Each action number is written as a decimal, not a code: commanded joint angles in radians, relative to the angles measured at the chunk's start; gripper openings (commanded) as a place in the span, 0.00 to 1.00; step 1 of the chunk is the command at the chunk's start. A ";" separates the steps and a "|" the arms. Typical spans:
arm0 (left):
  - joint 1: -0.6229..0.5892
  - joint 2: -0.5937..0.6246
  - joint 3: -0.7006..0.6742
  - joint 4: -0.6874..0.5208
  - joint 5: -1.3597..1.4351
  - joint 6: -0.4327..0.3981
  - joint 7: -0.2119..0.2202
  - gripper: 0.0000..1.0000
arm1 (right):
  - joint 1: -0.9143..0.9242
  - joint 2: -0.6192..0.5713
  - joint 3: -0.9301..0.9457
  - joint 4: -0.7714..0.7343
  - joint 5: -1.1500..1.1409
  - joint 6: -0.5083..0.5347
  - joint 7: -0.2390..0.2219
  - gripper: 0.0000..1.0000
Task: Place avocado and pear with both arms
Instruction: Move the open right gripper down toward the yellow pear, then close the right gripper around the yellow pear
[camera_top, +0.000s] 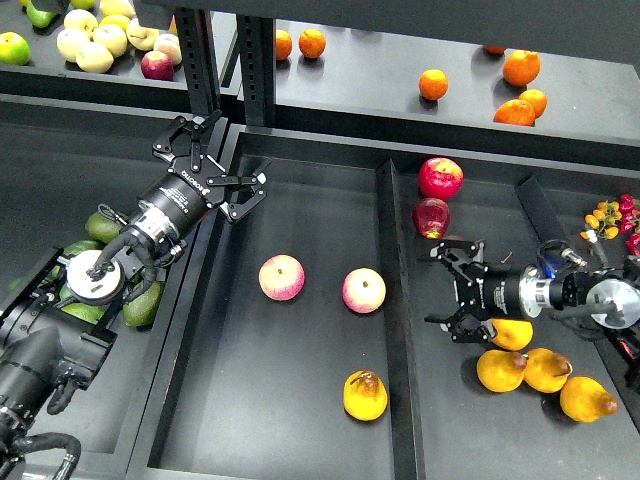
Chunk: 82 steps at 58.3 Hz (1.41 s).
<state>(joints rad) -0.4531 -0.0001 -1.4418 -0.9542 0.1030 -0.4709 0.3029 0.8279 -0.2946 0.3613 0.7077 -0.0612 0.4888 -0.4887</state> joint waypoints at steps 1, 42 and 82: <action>0.001 0.000 0.001 -0.001 0.000 0.000 0.001 0.99 | -0.013 0.026 -0.004 -0.002 -0.003 0.000 0.000 1.00; 0.001 0.000 0.001 -0.009 0.000 -0.003 0.001 0.99 | -0.104 0.173 -0.125 -0.108 -0.061 0.000 0.000 1.00; 0.001 0.000 0.001 -0.009 0.000 -0.017 -0.001 0.99 | -0.112 0.282 -0.096 -0.264 -0.071 0.000 0.000 1.00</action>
<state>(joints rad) -0.4525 0.0000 -1.4405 -0.9634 0.1027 -0.4846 0.3021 0.7086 -0.0151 0.2655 0.4454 -0.1308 0.4887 -0.4887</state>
